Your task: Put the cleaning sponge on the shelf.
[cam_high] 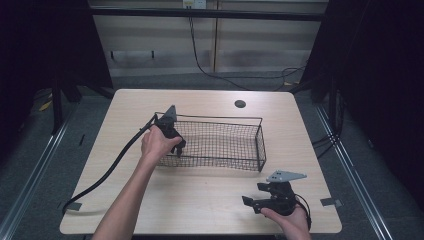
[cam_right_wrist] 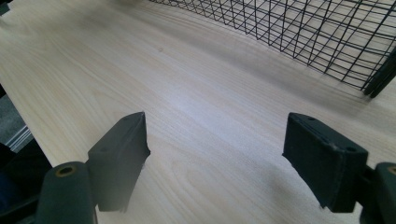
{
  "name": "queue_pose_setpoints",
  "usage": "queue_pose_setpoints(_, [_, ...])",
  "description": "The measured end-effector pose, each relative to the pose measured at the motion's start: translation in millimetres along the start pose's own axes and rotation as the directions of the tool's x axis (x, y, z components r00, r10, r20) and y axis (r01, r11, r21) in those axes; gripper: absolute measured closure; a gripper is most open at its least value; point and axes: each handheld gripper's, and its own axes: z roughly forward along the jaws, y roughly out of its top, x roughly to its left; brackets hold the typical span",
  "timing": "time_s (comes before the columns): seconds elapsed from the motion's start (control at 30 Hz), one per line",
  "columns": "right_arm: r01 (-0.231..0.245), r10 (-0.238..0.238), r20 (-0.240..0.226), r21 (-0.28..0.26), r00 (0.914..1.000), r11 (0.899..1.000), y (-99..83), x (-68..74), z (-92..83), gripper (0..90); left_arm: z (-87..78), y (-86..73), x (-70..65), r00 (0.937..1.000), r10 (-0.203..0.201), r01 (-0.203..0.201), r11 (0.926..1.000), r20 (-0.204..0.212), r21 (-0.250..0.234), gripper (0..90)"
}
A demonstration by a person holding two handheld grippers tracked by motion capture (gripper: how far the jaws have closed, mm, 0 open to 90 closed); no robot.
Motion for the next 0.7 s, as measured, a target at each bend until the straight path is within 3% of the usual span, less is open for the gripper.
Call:
queue_pose_setpoints(0.17, [0.000,0.000,0.000,0.000,1.0000,1.000,0.1,-0.2,0.1,21.7,-4.2,-1.7,1.6,0.9999,0.010,-0.010,0.9999,0.005,-0.009,20.6])
queue_pose_setpoints(0.27, [-0.002,0.002,0.001,0.001,1.0000,1.000,0.1,-0.2,-0.1,21.7,-10.8,-2.8,4.9,0.9991,0.019,-0.019,0.9997,0.036,-0.017,20.2])
queue_pose_setpoints(0.57, [-0.002,0.002,0.003,0.000,1.0000,1.000,0.1,-0.1,-0.5,21.7,-25.2,-9.1,7.2,0.9961,0.039,-0.034,0.9971,0.079,-0.068,18.5])
queue_pose_setpoints(0.7, [0.002,-0.002,0.001,-0.003,1.0000,1.000,0.2,-0.6,0.0,21.7,-32.2,-11.8,9.4,0.9932,0.070,-0.062,0.9947,0.093,-0.082,18.6])
